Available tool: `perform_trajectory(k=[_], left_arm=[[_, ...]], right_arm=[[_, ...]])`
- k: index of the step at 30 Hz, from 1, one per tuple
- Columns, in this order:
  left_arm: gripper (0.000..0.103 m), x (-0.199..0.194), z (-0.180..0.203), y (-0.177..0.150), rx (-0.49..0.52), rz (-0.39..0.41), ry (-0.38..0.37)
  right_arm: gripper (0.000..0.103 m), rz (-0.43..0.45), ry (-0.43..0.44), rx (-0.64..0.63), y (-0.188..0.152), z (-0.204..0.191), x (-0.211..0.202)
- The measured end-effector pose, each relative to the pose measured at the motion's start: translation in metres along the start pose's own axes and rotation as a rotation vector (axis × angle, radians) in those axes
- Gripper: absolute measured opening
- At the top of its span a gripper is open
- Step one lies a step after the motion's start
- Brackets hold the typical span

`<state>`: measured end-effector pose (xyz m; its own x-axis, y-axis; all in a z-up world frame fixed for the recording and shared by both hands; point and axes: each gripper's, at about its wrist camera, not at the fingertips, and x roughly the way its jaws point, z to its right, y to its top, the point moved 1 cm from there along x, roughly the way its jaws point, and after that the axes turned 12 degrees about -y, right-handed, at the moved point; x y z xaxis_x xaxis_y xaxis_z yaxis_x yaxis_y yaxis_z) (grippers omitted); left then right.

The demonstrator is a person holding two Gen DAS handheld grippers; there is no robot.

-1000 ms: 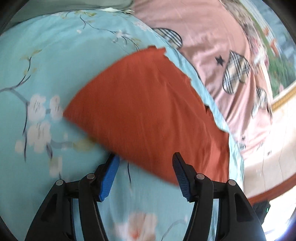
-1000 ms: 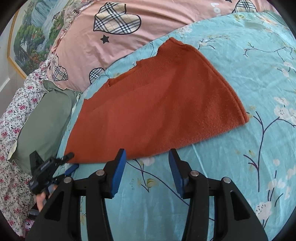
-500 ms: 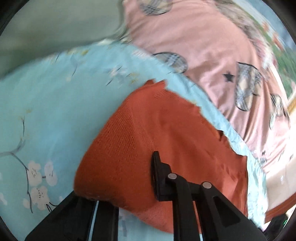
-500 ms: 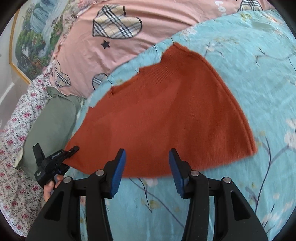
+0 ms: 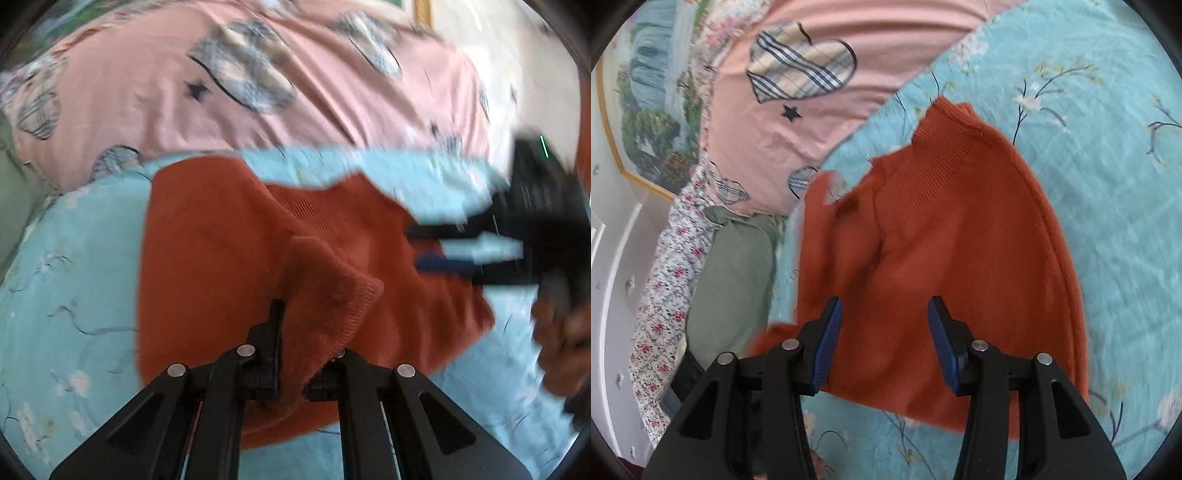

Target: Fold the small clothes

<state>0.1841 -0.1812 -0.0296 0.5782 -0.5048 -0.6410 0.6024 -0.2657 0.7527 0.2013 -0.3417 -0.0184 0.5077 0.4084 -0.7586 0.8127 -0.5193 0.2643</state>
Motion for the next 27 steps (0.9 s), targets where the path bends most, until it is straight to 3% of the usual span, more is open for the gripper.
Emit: perform_trajectory(k=[2, 5, 14, 17, 22, 27], left_arm=[[0.007, 0.012, 0.004, -0.009, 0.026, -0.020, 0.028], [0.007, 0.013, 0.002, -0.013, 0.030, -0.013, 0.021], [0.007, -0.001, -0.012, -0.013, -0.001, 0.022, -0.048], [0.007, -0.005, -0.010, -0.012, 0.008, 0.021, -0.054], [0.007, -0.024, 0.011, 0.005, 0.049, 0.058, -0.101], [0.007, -0.014, 0.059, 0.033, 0.089, 0.058, -0.219]], right_arm=[[0.052, -0.036, 0.013, -0.010, 0.006, -0.004, 0.012], [0.067, -0.081, 0.022, -0.035, 0.018, -0.016, 0.034], [0.071, -0.237, 0.027, -0.152, 0.046, -0.072, 0.120], [0.025, -0.211, -0.005, -0.201, 0.051, -0.084, 0.125], [0.019, -0.088, 0.062, -0.230, 0.062, -0.089, 0.076], [0.018, 0.040, 0.048, -0.265, 0.074, -0.066, 0.007]])
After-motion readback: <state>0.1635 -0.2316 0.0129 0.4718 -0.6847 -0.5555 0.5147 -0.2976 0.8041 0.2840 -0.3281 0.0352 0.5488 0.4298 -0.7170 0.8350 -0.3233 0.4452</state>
